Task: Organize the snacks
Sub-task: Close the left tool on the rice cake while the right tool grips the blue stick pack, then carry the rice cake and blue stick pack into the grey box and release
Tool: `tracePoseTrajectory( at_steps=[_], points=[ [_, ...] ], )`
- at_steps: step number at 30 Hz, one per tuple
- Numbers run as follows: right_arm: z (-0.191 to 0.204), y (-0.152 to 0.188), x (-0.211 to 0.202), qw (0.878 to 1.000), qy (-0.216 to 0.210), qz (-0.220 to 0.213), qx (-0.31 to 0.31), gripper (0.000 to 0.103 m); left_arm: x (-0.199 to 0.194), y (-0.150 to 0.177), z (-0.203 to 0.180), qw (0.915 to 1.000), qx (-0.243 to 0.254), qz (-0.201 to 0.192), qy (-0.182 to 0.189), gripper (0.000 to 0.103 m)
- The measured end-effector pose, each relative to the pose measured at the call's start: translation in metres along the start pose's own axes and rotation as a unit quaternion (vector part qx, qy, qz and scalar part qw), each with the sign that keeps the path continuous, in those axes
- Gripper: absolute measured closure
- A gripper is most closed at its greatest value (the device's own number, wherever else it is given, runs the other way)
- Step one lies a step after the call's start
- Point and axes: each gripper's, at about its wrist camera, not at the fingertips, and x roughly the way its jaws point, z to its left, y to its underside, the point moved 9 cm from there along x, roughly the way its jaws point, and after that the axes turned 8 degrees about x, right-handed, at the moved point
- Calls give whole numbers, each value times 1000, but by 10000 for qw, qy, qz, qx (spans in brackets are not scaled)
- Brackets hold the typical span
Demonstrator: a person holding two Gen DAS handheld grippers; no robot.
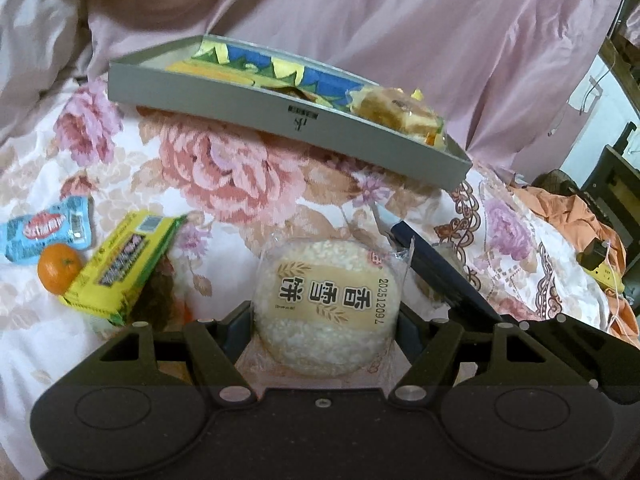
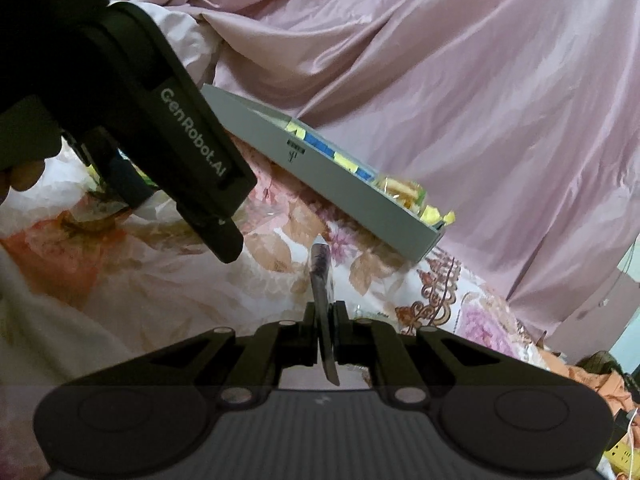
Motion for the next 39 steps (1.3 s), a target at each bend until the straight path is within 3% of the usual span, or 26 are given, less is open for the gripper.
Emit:
tracePoseTrajectory(
  at_steps=[12, 24, 32, 39],
  points=[
    [-13, -20, -16, 9969, 239, -717, 220, 96, -15, -36, 7, 9990, -40, -441, -83, 30],
    [-54, -67, 0, 9852, 635, -1412, 729, 95, -14, -120, 4, 9938, 192, -1061, -272, 29],
    [-93, -87, 40, 9772, 879, -1513, 1199, 95, 11, -165, -9, 9913, 138, -1259, -362, 29],
    [-109, -91, 68, 9748, 841, -1332, 1579, 95, 43, -187, -5, 9921, -181, -1142, -492, 29]
  ],
)
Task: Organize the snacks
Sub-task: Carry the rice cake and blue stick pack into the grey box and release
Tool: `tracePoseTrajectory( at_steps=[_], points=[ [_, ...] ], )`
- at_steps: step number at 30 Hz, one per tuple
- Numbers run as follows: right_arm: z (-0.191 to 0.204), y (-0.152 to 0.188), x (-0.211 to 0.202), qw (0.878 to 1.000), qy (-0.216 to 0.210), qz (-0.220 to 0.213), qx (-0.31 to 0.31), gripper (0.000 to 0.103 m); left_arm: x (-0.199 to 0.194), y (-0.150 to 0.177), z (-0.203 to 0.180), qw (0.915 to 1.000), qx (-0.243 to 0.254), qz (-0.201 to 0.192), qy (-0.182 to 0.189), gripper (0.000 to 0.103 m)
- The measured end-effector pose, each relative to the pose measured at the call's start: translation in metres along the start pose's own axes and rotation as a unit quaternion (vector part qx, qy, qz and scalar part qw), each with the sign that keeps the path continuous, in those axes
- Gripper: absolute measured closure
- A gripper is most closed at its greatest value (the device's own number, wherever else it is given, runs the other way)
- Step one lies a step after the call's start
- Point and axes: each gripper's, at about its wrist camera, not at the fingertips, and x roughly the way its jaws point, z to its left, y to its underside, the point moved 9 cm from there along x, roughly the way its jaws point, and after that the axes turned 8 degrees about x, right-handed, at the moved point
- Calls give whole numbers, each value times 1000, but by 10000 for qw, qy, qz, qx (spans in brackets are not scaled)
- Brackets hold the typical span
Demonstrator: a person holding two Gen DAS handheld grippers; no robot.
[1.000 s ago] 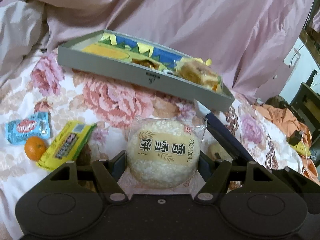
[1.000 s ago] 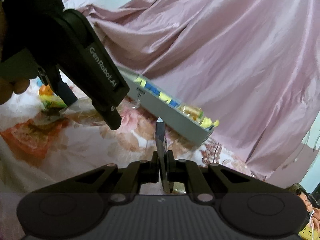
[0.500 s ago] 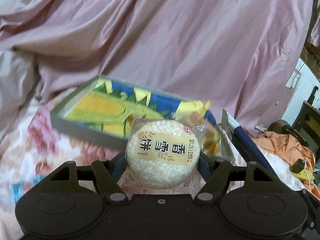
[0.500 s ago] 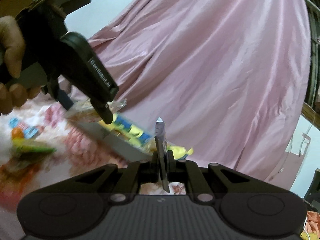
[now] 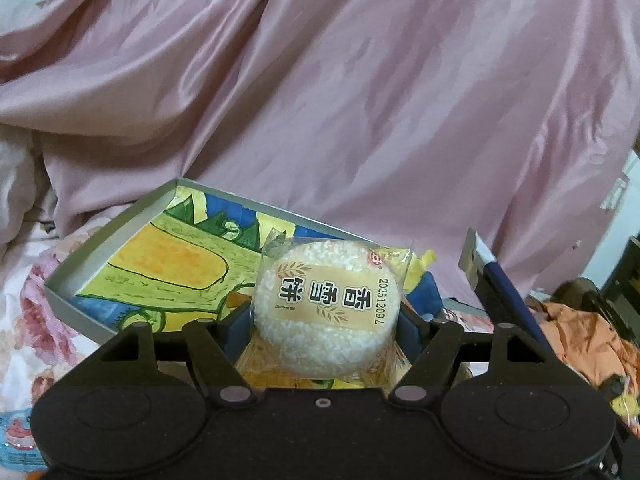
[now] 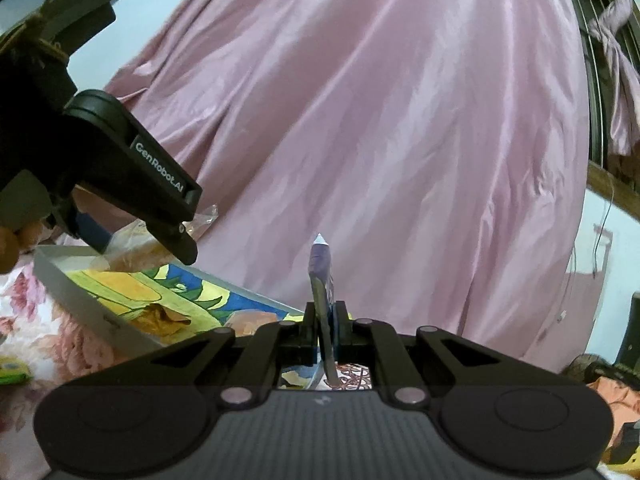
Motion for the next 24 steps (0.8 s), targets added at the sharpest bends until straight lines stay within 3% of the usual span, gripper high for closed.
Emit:
tracePoseTrajectory(
  at_steps=[7, 24],
  points=[
    [0, 3, 22, 9994, -187, 189, 215, 95, 26, 6, 5, 9995, -206, 201, -148, 29],
    [-5, 27, 48, 9939, -277, 792, 716, 93, 50, 27, 8, 9986, -116, 469, -227, 28]
  ],
)
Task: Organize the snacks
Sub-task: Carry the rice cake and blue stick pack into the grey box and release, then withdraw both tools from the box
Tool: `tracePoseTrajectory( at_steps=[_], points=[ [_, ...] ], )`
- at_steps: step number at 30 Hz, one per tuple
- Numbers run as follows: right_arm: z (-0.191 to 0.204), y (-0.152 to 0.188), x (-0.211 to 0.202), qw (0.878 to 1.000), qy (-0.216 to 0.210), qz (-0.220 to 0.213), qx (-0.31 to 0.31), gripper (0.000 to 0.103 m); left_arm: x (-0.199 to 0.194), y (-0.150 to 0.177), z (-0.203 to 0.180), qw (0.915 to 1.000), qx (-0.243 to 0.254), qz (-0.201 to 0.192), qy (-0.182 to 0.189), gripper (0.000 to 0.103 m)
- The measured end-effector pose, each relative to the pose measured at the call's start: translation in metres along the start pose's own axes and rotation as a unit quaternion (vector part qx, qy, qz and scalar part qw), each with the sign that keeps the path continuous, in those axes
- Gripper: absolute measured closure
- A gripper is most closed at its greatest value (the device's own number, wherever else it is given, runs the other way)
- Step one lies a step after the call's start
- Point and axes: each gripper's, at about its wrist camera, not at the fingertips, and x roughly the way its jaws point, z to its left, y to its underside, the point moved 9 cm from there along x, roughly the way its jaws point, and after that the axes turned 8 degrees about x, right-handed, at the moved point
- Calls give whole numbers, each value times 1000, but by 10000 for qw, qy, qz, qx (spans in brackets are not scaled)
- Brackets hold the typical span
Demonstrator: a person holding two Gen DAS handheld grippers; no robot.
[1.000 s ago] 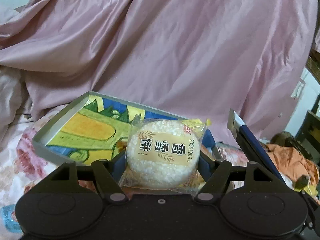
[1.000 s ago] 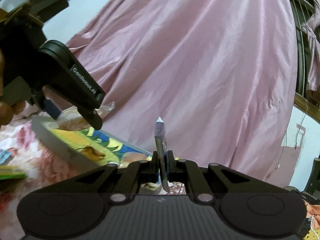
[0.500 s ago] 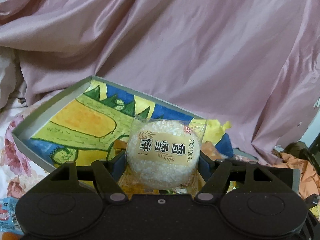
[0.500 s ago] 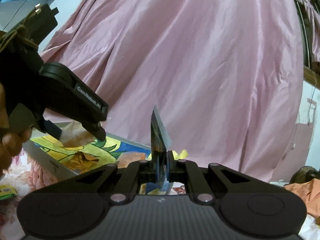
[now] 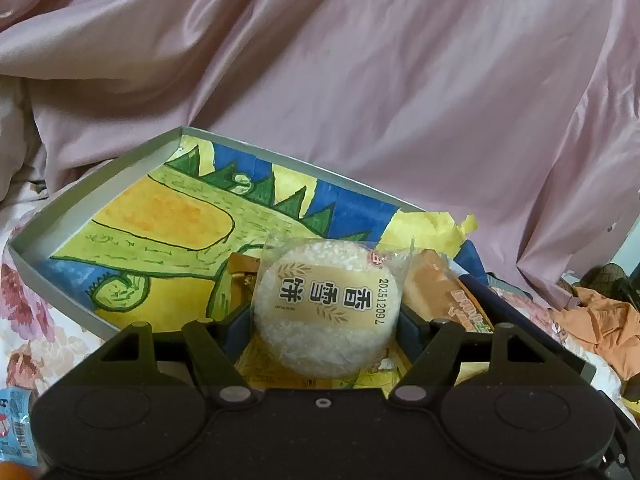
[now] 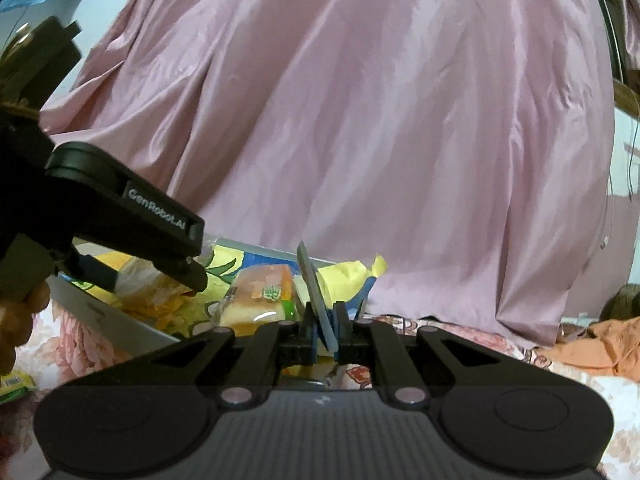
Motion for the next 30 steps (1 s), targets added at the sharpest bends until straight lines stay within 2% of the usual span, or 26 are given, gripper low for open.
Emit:
tracePoseTrajectory(
  at_steps=[4, 7, 9, 12, 16, 18, 24, 30],
  points=[
    [-2, 2, 1, 9999, -16, 71, 119, 90, -1, 2, -1, 10000, -12, 27, 6, 25],
    [-5, 1, 1, 9998, -5, 68, 171, 72, -3, 2, -2, 10000, -57, 47, 12, 21],
    [-6, -2, -1, 9998, -12, 31, 209, 54, -5, 3, -2, 10000, -75, 40, 3, 20],
    [-7, -6, -4, 9997, -5, -30, 245, 42, -11, 1, -3, 10000, -69, -23, -11, 17],
    [-5, -14, -12, 9995, -39, -153, 278, 25, -24, -1, -4, 9999, -41, -161, -29, 7],
    [-4, -20, -18, 9993, -41, -241, 294, 17, -33, -3, -4, 9997, -31, -246, -14, 7],
    [-4, -37, -41, 9976, -52, -538, 444, 2, -64, -9, -2, 9986, -27, -533, 10, 1],
    [-5, -51, -72, 9949, -147, -762, 650, 0, -98, -5, 4, 9970, -24, -771, -5, 1]
  ],
)
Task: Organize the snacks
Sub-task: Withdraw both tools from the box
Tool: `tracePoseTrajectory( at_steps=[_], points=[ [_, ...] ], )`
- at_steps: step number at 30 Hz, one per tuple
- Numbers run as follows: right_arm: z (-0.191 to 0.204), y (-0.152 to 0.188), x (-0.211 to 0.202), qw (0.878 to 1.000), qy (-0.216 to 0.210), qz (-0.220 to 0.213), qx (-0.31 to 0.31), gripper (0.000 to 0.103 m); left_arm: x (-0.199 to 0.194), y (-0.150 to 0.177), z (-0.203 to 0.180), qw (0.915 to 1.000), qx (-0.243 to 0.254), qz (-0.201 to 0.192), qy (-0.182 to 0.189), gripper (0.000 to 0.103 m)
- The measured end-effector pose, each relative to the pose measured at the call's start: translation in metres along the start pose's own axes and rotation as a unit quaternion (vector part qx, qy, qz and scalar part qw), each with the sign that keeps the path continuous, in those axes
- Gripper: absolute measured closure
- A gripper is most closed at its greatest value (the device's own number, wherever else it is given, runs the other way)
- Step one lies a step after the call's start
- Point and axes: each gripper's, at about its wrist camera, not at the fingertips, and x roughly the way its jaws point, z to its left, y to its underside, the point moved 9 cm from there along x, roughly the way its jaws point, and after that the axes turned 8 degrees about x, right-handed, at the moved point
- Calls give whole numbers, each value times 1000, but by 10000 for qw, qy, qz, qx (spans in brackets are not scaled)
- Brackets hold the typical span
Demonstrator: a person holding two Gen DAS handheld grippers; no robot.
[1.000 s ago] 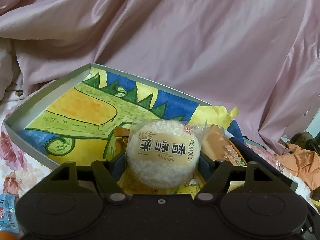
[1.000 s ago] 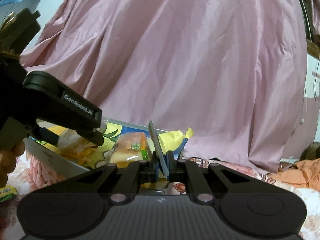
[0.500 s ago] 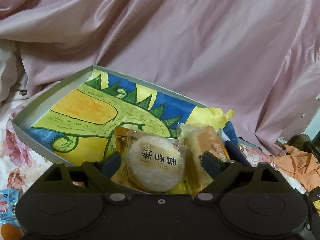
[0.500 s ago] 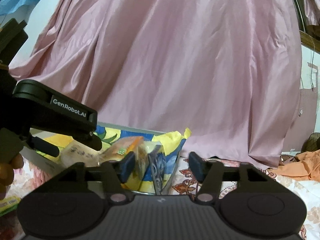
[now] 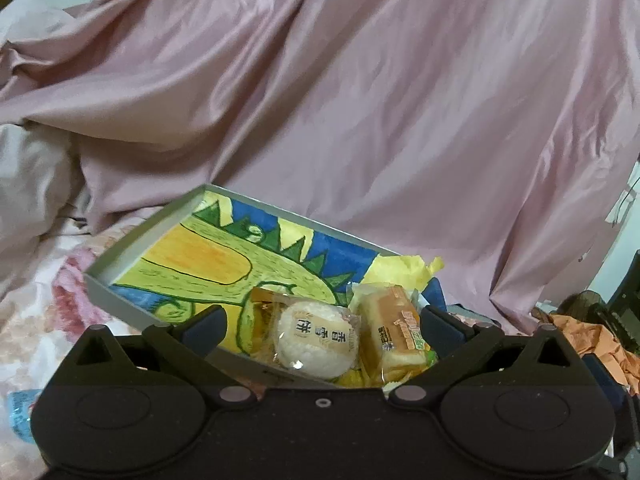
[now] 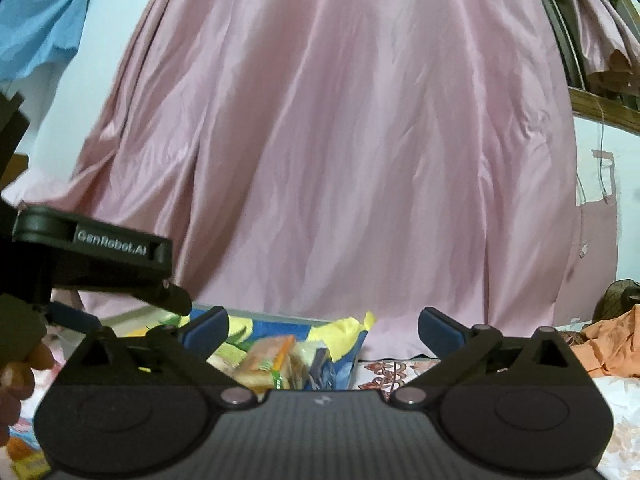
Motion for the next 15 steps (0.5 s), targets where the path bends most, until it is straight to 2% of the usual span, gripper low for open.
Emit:
tracePoseTrajectory(
  at_steps=[15],
  points=[
    [15, -16, -66, 9999, -60, -61, 69, 0, -84, 25, 20, 9996, 185, -172, -125, 1]
  ],
)
